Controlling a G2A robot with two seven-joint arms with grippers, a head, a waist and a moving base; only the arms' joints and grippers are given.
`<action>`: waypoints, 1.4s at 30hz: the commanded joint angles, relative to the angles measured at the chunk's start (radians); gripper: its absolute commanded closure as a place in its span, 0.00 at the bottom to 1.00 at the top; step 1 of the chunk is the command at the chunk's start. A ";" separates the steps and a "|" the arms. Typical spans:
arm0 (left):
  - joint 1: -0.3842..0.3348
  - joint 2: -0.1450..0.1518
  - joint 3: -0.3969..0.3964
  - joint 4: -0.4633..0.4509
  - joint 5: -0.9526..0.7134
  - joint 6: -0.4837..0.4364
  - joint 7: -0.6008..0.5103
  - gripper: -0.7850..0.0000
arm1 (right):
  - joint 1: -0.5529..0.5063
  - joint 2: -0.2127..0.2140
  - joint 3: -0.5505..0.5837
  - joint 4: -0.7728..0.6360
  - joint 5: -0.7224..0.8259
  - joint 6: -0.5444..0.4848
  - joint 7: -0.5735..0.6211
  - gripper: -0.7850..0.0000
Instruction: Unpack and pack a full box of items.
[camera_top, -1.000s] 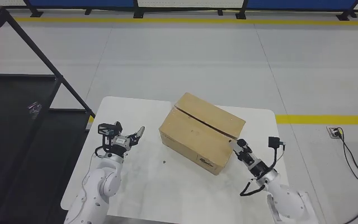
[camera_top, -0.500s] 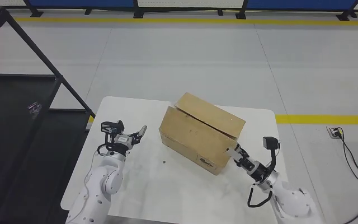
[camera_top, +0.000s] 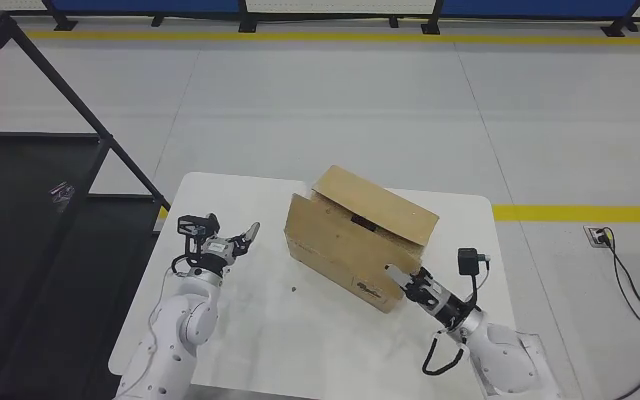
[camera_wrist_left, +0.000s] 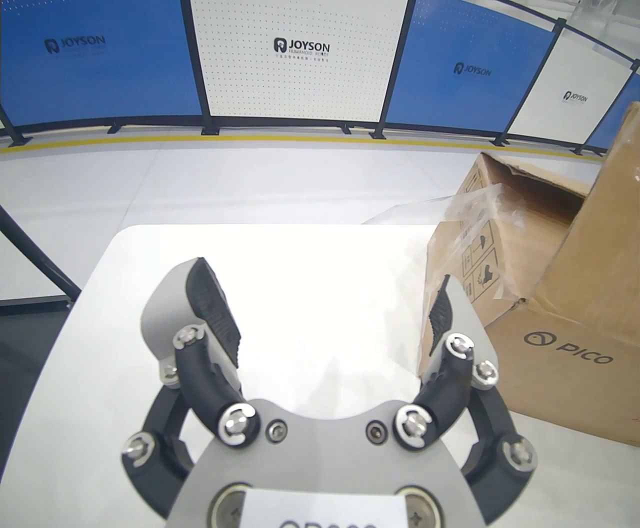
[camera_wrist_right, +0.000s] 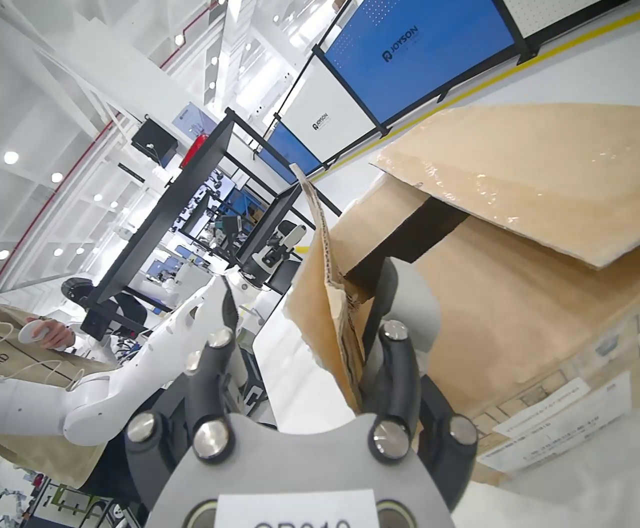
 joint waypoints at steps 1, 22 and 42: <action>0.000 0.000 -0.001 0.002 0.000 -0.002 0.000 0.00 | 0.000 0.000 -0.007 0.000 -0.008 0.005 -0.011 0.92; -0.038 -0.008 0.021 0.059 0.005 -0.044 -0.028 0.00 | -0.057 0.027 -0.011 -0.038 0.010 -0.117 0.033 1.00; -0.077 -0.016 0.094 0.118 0.069 -0.177 -0.021 0.00 | -0.105 0.054 0.029 -0.066 0.077 -0.270 -0.028 0.00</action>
